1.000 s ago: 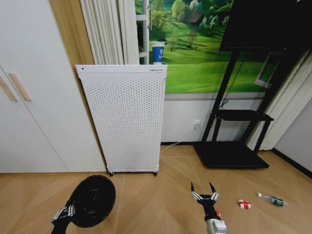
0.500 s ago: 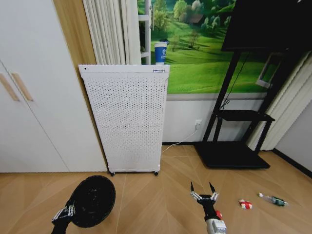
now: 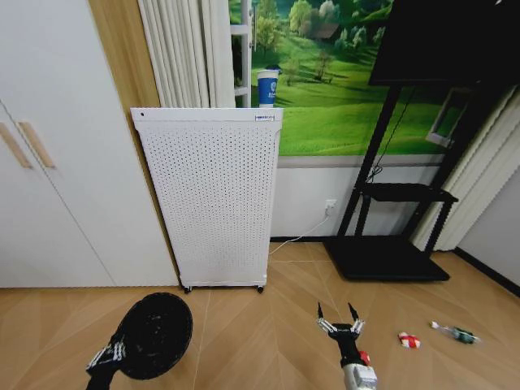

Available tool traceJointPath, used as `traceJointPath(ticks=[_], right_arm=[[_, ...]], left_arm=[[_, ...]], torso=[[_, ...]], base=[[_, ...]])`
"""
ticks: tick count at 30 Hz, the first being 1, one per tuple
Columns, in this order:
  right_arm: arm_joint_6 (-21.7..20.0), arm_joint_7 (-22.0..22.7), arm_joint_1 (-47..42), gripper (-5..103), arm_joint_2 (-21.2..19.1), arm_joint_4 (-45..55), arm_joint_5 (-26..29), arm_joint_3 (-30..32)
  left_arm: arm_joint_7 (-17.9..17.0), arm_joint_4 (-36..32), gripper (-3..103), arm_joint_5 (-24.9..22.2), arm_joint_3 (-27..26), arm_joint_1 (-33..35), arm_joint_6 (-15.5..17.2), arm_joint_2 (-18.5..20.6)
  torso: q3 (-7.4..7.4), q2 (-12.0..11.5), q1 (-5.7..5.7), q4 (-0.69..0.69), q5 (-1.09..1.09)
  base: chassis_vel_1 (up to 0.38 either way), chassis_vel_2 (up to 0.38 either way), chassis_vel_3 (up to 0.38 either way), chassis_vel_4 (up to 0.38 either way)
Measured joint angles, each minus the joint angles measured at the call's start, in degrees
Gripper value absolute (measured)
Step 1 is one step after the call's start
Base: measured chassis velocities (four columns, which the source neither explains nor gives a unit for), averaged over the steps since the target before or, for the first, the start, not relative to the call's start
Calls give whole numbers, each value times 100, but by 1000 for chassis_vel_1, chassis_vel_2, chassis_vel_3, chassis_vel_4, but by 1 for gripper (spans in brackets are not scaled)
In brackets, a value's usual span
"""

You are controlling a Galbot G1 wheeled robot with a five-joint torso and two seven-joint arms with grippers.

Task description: Pick up the trash bin and place the garbage on the floor into it.

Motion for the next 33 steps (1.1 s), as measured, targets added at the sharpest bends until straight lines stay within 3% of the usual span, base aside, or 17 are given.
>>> traceJointPath(ticks=[19,22,24,33], right_arm=[[41,-91,19,100,-35,-116,-273,27],[-163,-192,69,100,-92,-196,-338,84],[-401,-372,197,100,-239,-361,-336,142],[-500,-771,895,100,-694,-1379,-427,155]], left_arm=[[-1,-11,6,26,36,-11,-5,33],[-2,-12,6,25,44,-14,-5,41],[-3,-6,6,24,58,-23,-5,54],[-26,57,6,34,111,-205,7,99]], torso=[[0,0,0,0,0],[0,0,0,0,0],[0,0,0,0,-1],[1,0,0,0,1]], base=[[0,0,0,0],[0,0,0,0],[0,0,0,0],[0,0,0,0]])
